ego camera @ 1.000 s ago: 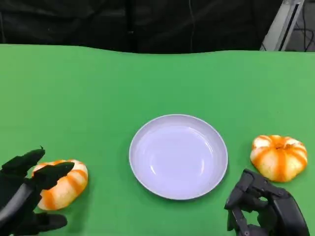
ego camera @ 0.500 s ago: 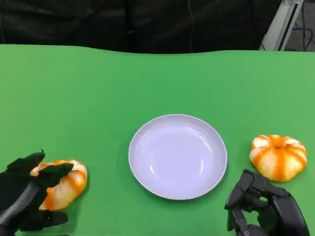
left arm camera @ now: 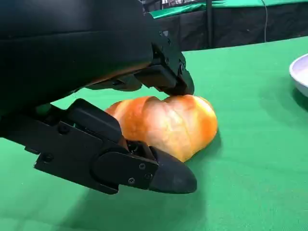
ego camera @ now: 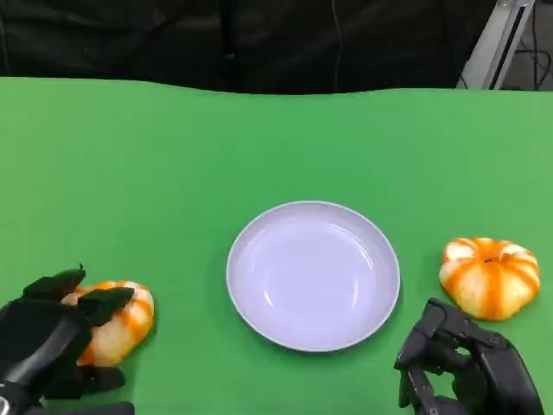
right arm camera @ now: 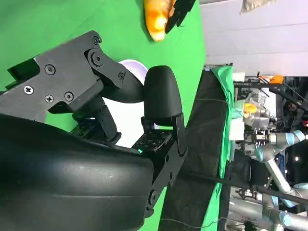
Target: Grasp the bread from the table and place it into the plate.
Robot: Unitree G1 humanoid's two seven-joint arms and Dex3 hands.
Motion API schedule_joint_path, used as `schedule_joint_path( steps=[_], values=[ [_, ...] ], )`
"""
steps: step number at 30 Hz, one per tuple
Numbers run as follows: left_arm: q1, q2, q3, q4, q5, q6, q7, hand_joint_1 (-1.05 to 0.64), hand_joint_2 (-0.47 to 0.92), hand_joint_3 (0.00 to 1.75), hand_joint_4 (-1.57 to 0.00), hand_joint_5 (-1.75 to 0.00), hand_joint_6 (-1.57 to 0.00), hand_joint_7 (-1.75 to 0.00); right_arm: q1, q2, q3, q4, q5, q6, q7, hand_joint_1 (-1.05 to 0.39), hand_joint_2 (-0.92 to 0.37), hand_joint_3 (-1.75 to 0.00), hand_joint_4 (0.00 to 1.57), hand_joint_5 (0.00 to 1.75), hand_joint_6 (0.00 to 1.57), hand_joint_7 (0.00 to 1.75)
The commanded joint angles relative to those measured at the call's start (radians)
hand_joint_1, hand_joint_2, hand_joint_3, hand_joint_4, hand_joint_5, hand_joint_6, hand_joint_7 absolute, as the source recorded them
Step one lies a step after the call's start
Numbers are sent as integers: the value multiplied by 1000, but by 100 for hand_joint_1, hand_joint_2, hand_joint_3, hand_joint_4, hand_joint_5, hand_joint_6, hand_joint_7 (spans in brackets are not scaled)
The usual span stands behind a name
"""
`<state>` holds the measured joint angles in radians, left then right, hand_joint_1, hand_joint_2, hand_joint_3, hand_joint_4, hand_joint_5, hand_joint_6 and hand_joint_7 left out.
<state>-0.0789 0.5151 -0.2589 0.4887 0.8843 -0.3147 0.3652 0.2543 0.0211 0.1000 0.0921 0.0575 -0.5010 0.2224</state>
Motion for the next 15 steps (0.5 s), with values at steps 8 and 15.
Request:
schedule_joint_path(
  steps=[8, 15],
  values=[
    [-113, 13, -69, 152, -32, 19, 5, -88, 92, 23, -37, -1, -51, 0, 9, -7, -1, -17, 6, 6, -8, -13, -62, -110, 82, 175, 75, 155],
    [-120, 16, -81, 163, -47, 16, 9, -87, 92, 23, -38, -1, -51, -1, 10, -6, 2, -21, 10, 9, -8, -13, -62, -110, 82, 175, 76, 154]
  ],
)
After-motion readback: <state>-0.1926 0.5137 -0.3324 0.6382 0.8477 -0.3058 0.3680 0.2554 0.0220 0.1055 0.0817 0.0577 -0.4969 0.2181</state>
